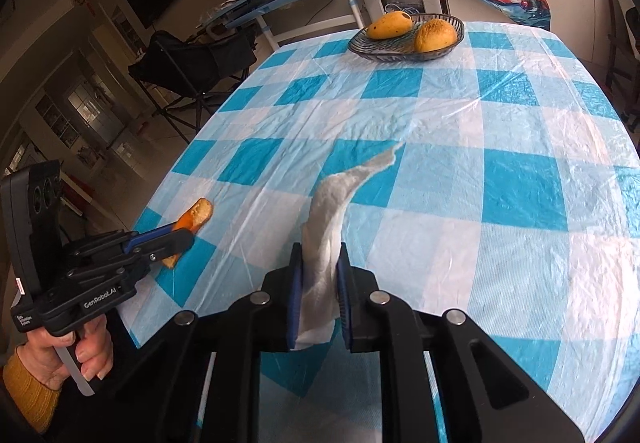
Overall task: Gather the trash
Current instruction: 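Grasp the white tissue with the right gripper while the left gripper grasps the orange carrot, then carry the tissue and carrot over the yellow basin and release both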
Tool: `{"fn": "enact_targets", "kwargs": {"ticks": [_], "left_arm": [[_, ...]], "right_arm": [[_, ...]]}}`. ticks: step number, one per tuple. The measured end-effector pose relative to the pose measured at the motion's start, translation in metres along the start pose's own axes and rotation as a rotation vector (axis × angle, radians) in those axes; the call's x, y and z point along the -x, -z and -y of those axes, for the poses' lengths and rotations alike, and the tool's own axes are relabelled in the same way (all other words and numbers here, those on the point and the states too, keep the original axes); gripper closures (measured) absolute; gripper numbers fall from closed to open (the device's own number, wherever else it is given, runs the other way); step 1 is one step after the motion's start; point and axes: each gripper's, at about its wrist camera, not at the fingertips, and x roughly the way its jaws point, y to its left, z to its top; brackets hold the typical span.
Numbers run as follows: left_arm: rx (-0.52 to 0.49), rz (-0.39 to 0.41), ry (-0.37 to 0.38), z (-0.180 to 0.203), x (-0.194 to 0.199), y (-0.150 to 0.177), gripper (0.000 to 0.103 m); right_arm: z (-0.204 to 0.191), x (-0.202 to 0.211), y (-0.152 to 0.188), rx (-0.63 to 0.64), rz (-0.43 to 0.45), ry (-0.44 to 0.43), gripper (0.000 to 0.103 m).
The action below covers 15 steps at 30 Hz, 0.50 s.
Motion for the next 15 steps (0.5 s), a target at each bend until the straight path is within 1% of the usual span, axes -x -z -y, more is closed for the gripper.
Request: {"fn": "enact_targets", "kwargs": {"ticks": [3,5,7,11,15], "left_arm": [[0.013,0.036,-0.006,0.011,0.012,0.021,0.091],[-0.024,0.058,-0.025,0.021,0.019,0.032,0.091],[-0.039,0.074,-0.025,0.028,0.026,0.042,0.091],[-0.012,0.105,-0.021,0.027,0.043,0.059,0.091],[0.01,0.117,-0.018,0.021,0.056,0.071,0.091]], "right_arm": [[-0.007,0.012,0.012,-0.001,0.031,0.007,0.086],[-0.012,0.017,0.022,0.001,0.048,0.018,0.086],[-0.018,0.022,0.033,0.005,0.061,0.035,0.086],[-0.029,0.031,0.051,0.014,0.088,0.055,0.086],[-0.041,0.039,0.065,0.024,0.099,0.07,0.086]]}}
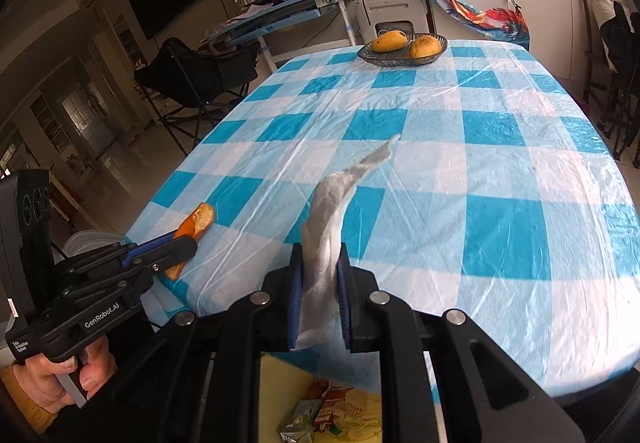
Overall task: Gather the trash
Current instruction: 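Carry the tissue and carrot over the yellow basin and release both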
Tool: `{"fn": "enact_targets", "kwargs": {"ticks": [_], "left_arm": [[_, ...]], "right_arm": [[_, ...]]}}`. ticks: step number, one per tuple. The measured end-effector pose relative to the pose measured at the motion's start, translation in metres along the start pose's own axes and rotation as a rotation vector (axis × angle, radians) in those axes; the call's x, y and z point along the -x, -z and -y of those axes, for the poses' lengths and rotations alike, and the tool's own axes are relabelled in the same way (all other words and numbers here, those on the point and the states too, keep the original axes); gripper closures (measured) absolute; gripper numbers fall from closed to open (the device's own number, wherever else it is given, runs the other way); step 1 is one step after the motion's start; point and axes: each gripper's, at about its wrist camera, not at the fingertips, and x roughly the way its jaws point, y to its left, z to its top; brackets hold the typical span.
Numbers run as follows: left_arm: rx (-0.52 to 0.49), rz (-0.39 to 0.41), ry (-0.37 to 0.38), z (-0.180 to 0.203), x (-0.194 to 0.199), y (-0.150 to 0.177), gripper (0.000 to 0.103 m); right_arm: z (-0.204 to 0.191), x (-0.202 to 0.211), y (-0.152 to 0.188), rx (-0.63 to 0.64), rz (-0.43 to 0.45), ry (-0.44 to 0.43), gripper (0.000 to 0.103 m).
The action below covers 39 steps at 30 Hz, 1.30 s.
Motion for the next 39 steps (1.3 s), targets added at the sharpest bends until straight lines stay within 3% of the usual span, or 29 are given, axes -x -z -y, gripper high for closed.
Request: {"fn": "enact_targets", "kwargs": {"ticks": [18,34,39], "left_arm": [[0.055,0.072,0.04,-0.012,0.04,0.011,0.091],[0.022,0.072,0.052,-0.005,0.043,0.011,0.091],[0.041,0.051,0.077,-0.008,0.042,0.014,0.091]], "right_arm": [[-0.044,0.018,0.045,0.057,-0.061,0.048,0.086],[-0.056,0.026,0.054,0.068,-0.069,0.02,0.086],[-0.059,0.023,0.063,0.056,-0.116,0.007,0.086]]}}
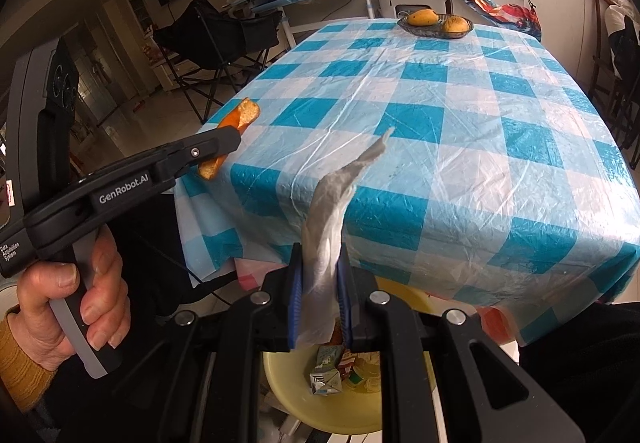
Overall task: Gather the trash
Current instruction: 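Carry the tissue and carrot over the yellow basin and release both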
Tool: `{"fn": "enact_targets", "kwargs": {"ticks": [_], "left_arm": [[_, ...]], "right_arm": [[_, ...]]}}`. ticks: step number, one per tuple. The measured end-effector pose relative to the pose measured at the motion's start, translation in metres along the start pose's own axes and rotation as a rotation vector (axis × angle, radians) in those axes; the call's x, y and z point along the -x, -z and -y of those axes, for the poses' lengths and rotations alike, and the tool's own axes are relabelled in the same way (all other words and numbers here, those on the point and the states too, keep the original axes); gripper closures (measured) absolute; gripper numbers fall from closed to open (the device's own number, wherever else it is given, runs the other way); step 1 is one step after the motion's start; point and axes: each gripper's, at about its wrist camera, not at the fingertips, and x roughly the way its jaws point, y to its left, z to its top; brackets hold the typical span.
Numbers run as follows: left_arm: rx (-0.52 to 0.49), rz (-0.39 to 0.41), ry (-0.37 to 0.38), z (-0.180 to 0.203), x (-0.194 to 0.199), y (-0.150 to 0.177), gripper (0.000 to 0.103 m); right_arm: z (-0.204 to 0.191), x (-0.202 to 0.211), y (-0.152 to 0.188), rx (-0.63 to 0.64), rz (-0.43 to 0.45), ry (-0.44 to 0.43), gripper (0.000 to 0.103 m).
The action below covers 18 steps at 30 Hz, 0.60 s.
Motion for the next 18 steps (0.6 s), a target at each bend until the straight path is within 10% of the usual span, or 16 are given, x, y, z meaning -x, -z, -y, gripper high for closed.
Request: {"fn": "enact_targets", "kwargs": {"ticks": [18], "left_arm": [[-0.017,-0.106,0.055,0.016,-0.005,0.033,0.091]], "right_arm": [[0.0,-0.007,0.024,-0.015,-0.133,-0.026,0.086]]}}
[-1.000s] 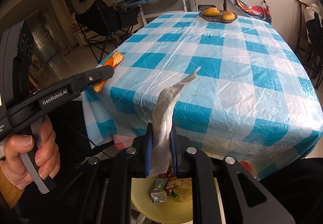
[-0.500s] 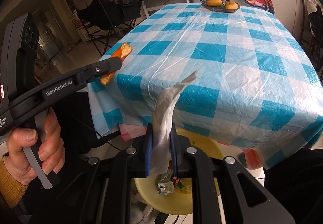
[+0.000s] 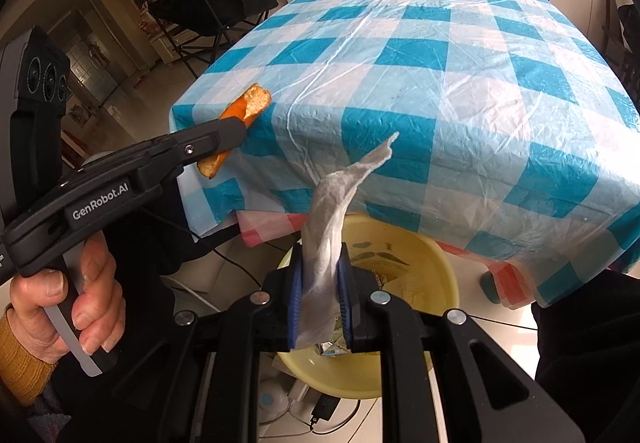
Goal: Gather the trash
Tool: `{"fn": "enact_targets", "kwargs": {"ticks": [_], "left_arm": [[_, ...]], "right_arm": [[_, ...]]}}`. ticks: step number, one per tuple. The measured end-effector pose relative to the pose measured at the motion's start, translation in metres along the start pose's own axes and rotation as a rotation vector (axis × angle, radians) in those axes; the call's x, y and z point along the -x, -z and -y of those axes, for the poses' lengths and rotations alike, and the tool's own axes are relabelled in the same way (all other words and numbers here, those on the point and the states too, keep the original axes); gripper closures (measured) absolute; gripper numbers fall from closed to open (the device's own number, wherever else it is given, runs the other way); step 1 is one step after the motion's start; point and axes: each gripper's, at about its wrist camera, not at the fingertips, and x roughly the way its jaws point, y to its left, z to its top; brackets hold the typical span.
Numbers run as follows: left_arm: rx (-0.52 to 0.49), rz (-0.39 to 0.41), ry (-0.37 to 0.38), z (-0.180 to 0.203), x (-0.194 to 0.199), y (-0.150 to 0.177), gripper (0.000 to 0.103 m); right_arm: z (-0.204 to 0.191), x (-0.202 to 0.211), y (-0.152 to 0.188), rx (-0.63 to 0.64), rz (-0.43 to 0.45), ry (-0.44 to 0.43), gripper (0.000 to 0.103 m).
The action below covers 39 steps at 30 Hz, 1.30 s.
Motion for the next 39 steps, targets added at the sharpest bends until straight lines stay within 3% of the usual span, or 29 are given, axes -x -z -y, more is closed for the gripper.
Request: {"fn": "enact_targets", "kwargs": {"ticks": [11,15,18,22,31,35,39], "left_arm": [[-0.014,-0.066,0.014,0.006,-0.004,0.014,0.09],[-0.041,-0.138,0.001,0.011,-0.013,0.023,0.09],[-0.057,-0.16,-0.011,0.013,-0.017,0.026,0.083],[-0.033,-0.115,-0.026,0.009,-0.009,0.022,0.061],[0.02,0.065,-0.154,-0.003,0.014,0.008,0.026],[0.022,0.127,-0.197,-0.003,0.022,0.005,0.019],[0.025,0.165,-0.228,-0.005,0.03,0.003,0.015]], "right_arm": [[0.002,-0.014,0.004,-0.027,-0.085,-0.016,0.084],[0.0,-0.019,0.004,-0.017,-0.11,0.017,0.064],[0.003,-0.018,0.004,-0.032,-0.111,0.056,0.053],[0.005,-0.017,0.002,-0.056,-0.103,0.106,0.041],[0.003,-0.006,-0.004,-0.055,-0.012,0.176,0.031],[0.007,0.009,-0.006,-0.067,0.069,0.204,0.028],[0.01,0.026,-0.009,-0.075,0.16,0.256,0.018]]}}
